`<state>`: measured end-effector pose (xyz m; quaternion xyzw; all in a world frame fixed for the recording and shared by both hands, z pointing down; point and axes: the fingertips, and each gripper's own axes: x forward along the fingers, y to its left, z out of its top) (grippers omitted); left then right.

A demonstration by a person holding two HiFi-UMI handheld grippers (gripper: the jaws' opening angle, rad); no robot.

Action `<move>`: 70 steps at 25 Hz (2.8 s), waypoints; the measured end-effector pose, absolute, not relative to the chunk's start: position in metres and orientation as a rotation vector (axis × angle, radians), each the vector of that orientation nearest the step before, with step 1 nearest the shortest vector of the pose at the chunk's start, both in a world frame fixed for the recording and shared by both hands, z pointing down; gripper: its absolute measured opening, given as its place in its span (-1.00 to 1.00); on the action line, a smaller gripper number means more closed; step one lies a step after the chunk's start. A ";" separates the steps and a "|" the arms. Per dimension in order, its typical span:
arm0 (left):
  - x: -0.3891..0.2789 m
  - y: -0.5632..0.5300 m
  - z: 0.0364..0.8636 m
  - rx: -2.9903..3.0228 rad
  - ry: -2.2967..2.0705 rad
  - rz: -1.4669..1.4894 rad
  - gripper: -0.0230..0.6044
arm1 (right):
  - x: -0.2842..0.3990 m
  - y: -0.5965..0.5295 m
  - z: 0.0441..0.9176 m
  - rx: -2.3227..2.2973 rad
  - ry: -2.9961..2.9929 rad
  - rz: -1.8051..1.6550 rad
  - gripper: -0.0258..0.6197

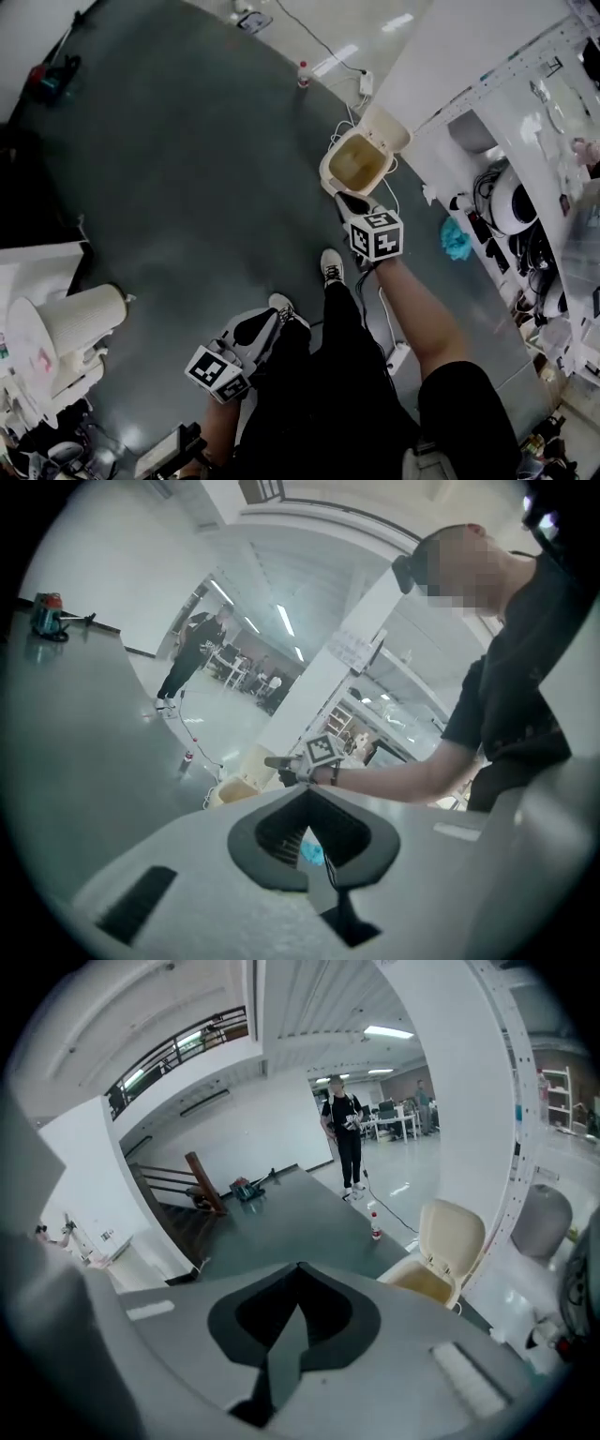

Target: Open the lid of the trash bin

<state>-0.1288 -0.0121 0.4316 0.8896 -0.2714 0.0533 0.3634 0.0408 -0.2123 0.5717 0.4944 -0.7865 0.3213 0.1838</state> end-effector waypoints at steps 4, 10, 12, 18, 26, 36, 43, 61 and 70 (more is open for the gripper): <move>-0.135 -0.014 0.398 2.320 -0.657 0.079 -0.93 | 0.041 -0.177 0.488 1.440 -2.320 0.887 -0.90; -0.137 -0.018 0.347 2.453 -0.536 0.028 -0.93 | 0.030 -0.123 0.379 1.556 -2.468 0.841 -0.90; -0.137 -0.016 0.333 2.495 -0.499 0.019 -0.93 | 0.023 -0.100 0.350 1.583 -2.507 0.807 -0.90; -0.127 0.008 0.312 2.552 -0.342 0.032 -0.93 | -0.003 -0.030 0.298 1.632 -2.571 0.741 -0.90; -0.114 0.045 0.303 2.573 -0.204 0.061 -0.93 | -0.025 0.043 0.286 1.654 -2.570 0.768 -0.90; -0.080 0.070 0.297 2.593 -0.216 0.070 -0.93 | -0.011 0.079 0.286 1.568 -2.608 0.818 -0.90; -0.039 0.090 0.284 2.647 -0.256 0.083 -0.93 | 0.028 0.099 0.279 1.551 -2.655 0.823 -0.90; 0.039 0.114 0.283 2.641 -0.302 0.099 -0.93 | 0.097 0.127 0.285 1.471 -2.697 0.819 -0.90; 0.045 0.115 0.285 2.636 -0.298 0.102 -0.93 | 0.102 0.125 0.286 1.466 -2.693 0.818 -0.90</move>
